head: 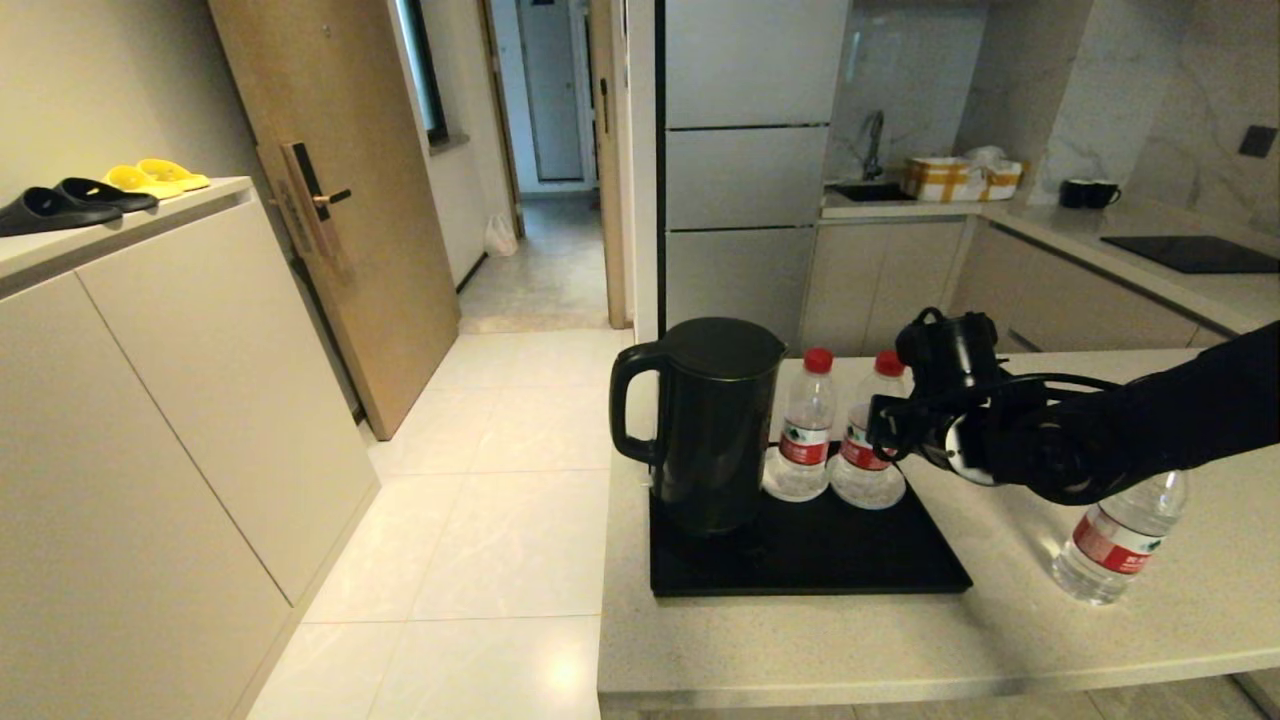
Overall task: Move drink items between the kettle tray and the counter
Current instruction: Pick up the bottled water
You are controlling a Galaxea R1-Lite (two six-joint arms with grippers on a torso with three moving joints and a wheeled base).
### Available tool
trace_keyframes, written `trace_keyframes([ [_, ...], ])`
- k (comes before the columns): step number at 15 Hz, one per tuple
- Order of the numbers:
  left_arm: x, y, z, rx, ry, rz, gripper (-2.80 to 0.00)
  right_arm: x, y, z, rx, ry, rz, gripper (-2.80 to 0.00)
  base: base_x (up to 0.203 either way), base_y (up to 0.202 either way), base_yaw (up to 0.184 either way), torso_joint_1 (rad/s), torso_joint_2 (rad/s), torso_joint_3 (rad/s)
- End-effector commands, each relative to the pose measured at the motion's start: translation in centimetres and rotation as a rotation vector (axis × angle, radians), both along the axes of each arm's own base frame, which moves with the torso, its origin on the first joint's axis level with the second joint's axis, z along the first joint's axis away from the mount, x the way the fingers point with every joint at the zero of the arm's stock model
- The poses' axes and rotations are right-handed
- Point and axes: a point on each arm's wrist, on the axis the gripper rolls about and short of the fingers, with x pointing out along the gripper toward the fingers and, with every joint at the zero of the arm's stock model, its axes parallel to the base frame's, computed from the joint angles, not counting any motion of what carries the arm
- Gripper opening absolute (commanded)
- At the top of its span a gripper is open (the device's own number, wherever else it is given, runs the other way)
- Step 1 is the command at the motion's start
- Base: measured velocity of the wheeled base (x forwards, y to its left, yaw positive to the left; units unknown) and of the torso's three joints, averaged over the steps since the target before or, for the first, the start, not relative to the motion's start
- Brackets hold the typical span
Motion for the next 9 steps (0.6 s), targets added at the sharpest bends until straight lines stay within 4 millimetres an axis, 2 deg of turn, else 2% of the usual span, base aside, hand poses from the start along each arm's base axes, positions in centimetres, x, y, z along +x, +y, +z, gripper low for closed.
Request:
trace_keyframes([
  [1, 0.0, 0.0, 0.0, 0.0, 0.002, 0.001, -2.8, 0.0, 0.0, 1.0, 0.006, -0.029, -0.002, 0.0, 0.0, 0.0, 0.0, 0.0, 0.0, 0.0],
  [9, 0.0, 0.0, 0.0, 0.0, 0.002, -0.001, -2.8, 3.7, 0.6, -0.4, 0.007, -0.042, -0.009, 0.0, 0.0, 0.0, 0.0, 0.0, 0.0, 0.0],
])
